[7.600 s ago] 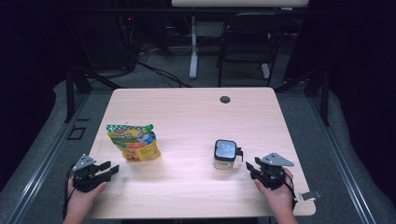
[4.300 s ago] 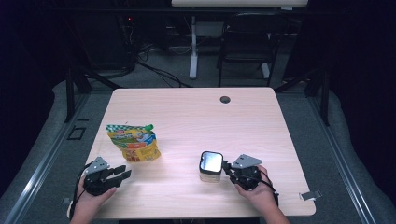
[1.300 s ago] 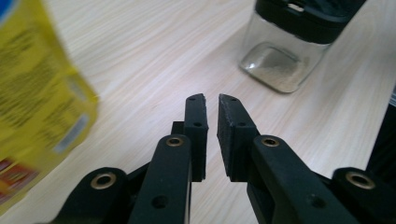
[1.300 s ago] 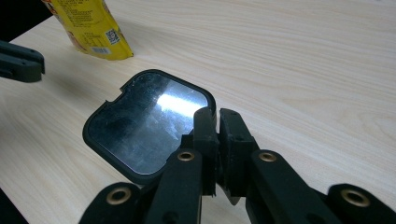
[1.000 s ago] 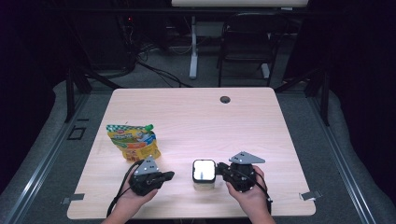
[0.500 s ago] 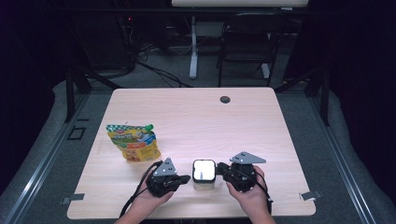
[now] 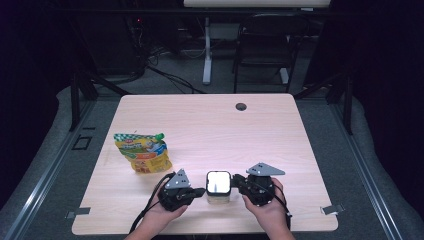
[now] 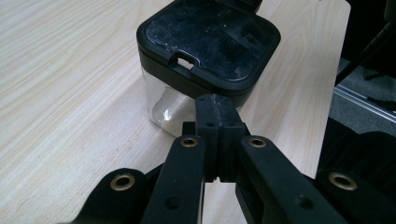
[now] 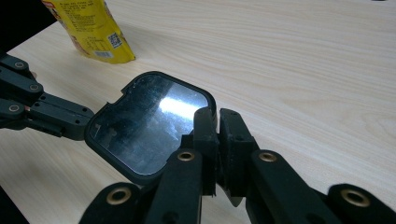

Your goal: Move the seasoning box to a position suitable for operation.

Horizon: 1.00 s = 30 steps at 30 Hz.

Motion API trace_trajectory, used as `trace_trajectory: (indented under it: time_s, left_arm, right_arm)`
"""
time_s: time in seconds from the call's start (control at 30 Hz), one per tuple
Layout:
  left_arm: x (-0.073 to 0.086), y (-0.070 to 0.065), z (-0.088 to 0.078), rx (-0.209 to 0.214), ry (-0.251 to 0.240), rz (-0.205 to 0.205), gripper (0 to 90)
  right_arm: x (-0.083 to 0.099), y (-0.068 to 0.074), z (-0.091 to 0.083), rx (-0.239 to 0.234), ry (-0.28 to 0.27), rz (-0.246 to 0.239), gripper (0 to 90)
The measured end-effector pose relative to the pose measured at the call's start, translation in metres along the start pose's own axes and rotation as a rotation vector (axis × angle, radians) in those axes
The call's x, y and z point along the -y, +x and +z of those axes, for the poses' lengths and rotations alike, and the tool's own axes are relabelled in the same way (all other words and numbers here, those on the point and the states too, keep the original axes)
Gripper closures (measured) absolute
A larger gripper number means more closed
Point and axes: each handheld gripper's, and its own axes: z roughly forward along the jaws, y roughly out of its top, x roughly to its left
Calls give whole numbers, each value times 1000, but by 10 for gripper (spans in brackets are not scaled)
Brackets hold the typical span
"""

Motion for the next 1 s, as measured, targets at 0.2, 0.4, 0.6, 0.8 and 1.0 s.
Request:
trace_trajectory:
  time_s: [0.2, 0.4, 0.6, 0.8, 1.0]
  left_arm:
    - [-1, 0, 0, 2, 0, -2, 900]
    - [-2, -1, 0, -1, -11, 2, 900]
    - [-5, -2, -1, 3, -14, 9, 900]
    - [-5, -2, -1, 4, -20, 11, 900]
    - [-6, -1, -2, 1, -24, 12, 900]
  right_arm:
    - [0, -1, 0, -6, -2, 3, 859]
    - [1, -1, 0, -6, -4, 4, 860]
    - [1, -1, 0, -2, -3, -1, 859]
    - [2, -2, -1, -12, -3, 16, 856]
    - [2, -1, -1, -12, -9, 11, 846]
